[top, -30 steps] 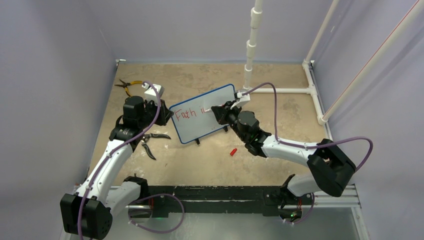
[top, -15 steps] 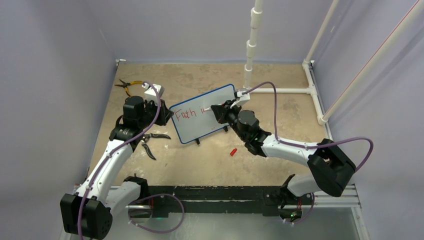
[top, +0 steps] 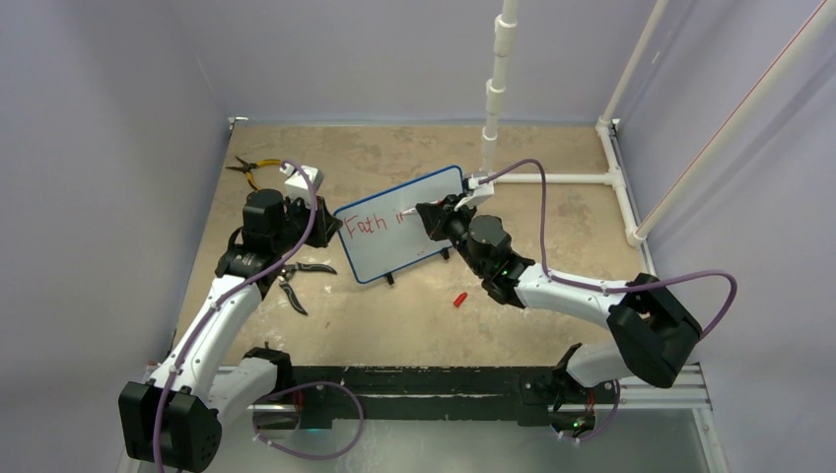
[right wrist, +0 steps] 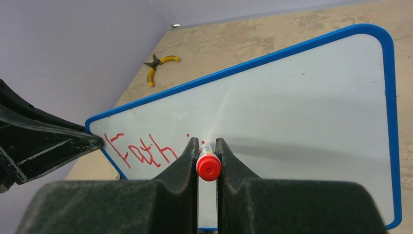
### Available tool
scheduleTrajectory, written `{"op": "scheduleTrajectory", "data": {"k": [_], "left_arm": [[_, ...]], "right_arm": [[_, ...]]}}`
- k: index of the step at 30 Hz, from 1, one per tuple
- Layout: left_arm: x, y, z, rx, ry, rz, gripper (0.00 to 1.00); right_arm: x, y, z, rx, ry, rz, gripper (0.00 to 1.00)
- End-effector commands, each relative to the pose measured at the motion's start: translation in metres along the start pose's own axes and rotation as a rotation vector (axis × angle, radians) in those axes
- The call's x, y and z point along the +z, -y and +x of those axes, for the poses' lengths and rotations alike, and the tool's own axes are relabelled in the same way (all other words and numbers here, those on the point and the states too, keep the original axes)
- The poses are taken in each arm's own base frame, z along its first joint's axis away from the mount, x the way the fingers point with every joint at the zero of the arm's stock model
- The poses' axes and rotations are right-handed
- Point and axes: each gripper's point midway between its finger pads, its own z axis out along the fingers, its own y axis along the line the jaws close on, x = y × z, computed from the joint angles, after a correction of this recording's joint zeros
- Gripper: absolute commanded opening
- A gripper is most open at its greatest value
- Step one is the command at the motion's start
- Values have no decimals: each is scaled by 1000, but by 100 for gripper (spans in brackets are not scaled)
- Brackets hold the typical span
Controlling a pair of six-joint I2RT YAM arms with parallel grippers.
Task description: Write a sentence on the whiteboard
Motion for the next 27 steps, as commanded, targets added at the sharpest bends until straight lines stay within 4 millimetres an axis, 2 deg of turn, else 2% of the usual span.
{"op": "scheduleTrajectory", "data": {"k": [1,6,13,27], "left_arm": [[0,1,0,17,3,9,0],[0,1,1,17,2,10,0],[1,1,1,17,1,12,0],[1,1,2,14,-3,14,0]], "right_arm": [[4,5,-27,7,86,53,0],[1,11,-30,10,96,75,0],[-2,19,-25,11,83,90,0],[-10,35,8,27,12,115,0]]}}
